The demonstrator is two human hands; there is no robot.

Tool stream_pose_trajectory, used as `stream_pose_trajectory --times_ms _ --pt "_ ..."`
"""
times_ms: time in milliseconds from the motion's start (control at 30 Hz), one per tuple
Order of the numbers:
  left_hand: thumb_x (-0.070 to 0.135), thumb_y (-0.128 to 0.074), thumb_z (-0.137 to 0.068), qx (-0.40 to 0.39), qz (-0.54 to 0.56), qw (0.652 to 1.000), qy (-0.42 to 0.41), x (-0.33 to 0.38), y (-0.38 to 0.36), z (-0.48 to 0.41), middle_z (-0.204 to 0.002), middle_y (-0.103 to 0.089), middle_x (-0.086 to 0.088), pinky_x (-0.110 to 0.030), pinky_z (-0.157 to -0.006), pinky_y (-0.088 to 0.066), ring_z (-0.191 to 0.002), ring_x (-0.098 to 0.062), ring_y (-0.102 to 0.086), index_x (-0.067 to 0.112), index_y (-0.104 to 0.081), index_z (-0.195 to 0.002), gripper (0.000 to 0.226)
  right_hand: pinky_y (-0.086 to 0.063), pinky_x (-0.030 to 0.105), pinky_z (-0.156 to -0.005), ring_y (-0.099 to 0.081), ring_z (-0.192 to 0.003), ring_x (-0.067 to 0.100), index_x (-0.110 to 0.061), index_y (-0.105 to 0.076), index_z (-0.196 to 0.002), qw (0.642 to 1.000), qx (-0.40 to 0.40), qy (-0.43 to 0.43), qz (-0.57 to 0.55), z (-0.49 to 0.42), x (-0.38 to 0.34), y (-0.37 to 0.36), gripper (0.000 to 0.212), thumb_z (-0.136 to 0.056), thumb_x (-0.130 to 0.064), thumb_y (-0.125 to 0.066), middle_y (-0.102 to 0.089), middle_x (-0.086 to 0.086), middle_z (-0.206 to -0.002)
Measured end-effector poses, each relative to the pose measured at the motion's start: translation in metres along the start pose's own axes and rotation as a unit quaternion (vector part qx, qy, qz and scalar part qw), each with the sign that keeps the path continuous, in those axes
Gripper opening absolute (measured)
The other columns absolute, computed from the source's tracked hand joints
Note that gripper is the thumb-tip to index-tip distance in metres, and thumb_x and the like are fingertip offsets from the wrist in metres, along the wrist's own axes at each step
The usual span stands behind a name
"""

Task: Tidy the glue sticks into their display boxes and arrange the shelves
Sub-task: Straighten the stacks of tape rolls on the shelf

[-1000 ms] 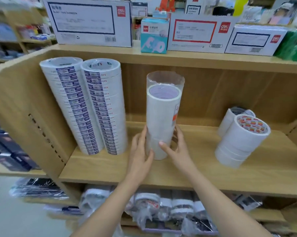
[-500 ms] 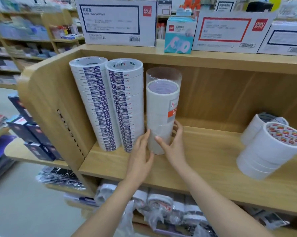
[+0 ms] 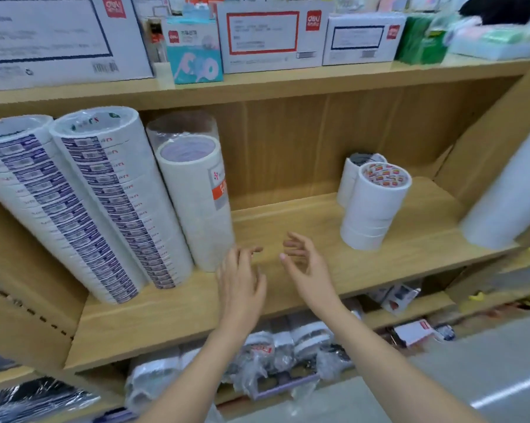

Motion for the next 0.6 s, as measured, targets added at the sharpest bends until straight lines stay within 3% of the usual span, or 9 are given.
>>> stream_pose_trajectory --times_ms 67,167,233,300,400,467,533,600 --pt "0.008 -0.060 -0.085 -0.094 -0.016 0.995 -0.025 0.014 -0.028 0.002 -0.134 -0.046 -0.005 -0.033 -0.103 -0.027 -0.124 -0.026 -0.043 0.019 -0.047 -0.137 0.054 -0.047 0.015 -0.086 -0.060 -0.096 0.000 -0.024 -0.054 -0.124 0.997 0.071 0.007 0.019 0.014 0.006 0.033 0.031 -0.095 -0.014 -0.061 -0.065 -0.007 -0.107" --pt "0.018 -0.054 -0.094 -0.184 -0.007 0.982 -0.041 0.034 -0.063 0.002 -0.158 -0.022 -0.005 -0.032 -0.116 -0.011 -0.144 -0.023 -0.020 0.021 -0.025 -0.152 0.065 -0.048 0.017 -0.077 -0.061 -0.087 0.006 -0.030 -0.059 -0.108 0.983 0.177 0.008 0.042 0.028 0.015 0.081 0.023 -0.095 -0.011 -0.058 -0.065 -0.006 -0.094" --pt "0.021 -0.052 -0.097 -0.218 0.006 0.975 -0.037 0.047 -0.080 -0.002 -0.163 -0.013 -0.006 -0.030 -0.118 -0.005 -0.148 -0.022 -0.011 0.020 -0.016 -0.155 0.068 -0.048 0.019 -0.075 -0.060 -0.088 0.013 -0.034 -0.056 -0.106 0.969 0.240 0.004 0.054 0.027 0.023 0.110 0.028 -0.093 -0.010 -0.060 -0.061 -0.004 -0.097" --pt "0.023 -0.051 -0.098 -0.228 0.025 0.973 -0.035 0.060 -0.097 -0.008 -0.164 -0.009 -0.005 -0.029 -0.118 -0.004 -0.150 -0.021 -0.008 0.019 -0.011 -0.156 0.071 -0.047 0.026 -0.085 -0.056 -0.101 0.015 -0.029 -0.050 -0.117 0.958 0.273 0.004 0.089 0.019 0.033 0.136 0.035 -0.090 -0.011 -0.064 -0.054 -0.004 -0.112" --pt "0.020 -0.057 -0.095 -0.206 0.067 0.976 -0.028 0.080 -0.120 -0.022 -0.162 -0.016 -0.006 -0.024 -0.118 -0.007 -0.149 -0.020 -0.013 0.015 -0.013 -0.156 0.076 -0.035 0.035 -0.109 -0.040 -0.131 0.016 -0.019 -0.034 -0.146 0.970 0.218 -0.051 0.095 -0.006 0.055 0.167 0.063 -0.092 -0.024 -0.066 -0.039 0.000 -0.139" --pt "0.016 -0.061 -0.092 -0.189 0.097 0.977 -0.004 0.094 -0.134 -0.033 -0.162 -0.019 -0.005 -0.015 -0.113 -0.006 -0.149 -0.019 -0.015 0.014 -0.014 -0.156 0.079 -0.027 0.043 -0.117 -0.031 -0.142 0.018 -0.025 -0.020 -0.154 0.983 0.140 -0.098 0.063 -0.022 0.068 0.177 0.078 -0.091 -0.042 -0.063 -0.029 0.002 -0.155" --pt "0.012 -0.063 -0.091 -0.181 0.128 0.975 0.013 0.107 -0.148 -0.042 -0.161 -0.021 -0.003 -0.010 -0.109 -0.007 -0.147 -0.014 -0.018 0.013 -0.015 -0.155 0.080 -0.031 0.043 -0.116 -0.037 -0.141 0.015 -0.027 -0.020 -0.153 0.991 0.078 -0.099 0.034 -0.035 0.075 0.182 0.079 -0.089 -0.048 -0.062 -0.034 0.000 -0.156" --pt "0.010 -0.064 -0.090 -0.164 0.168 0.971 0.042 0.118 -0.159 -0.048 -0.158 -0.026 -0.001 -0.011 -0.108 -0.014 -0.142 -0.006 -0.023 0.014 -0.017 -0.154 0.079 -0.043 0.030 -0.107 -0.050 -0.129 0.010 -0.024 -0.032 -0.146 0.996 0.049 -0.076 -0.001 -0.047 0.079 0.187 0.064 -0.093 -0.034 -0.065 -0.049 0.000 -0.144"
Point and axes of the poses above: each hand's wrist, its own z-axis away from the middle knuckle, its own y-axis out of the back of the hand, x = y × z, the point moved 3 cm from there along -z, towards the middle knuckle
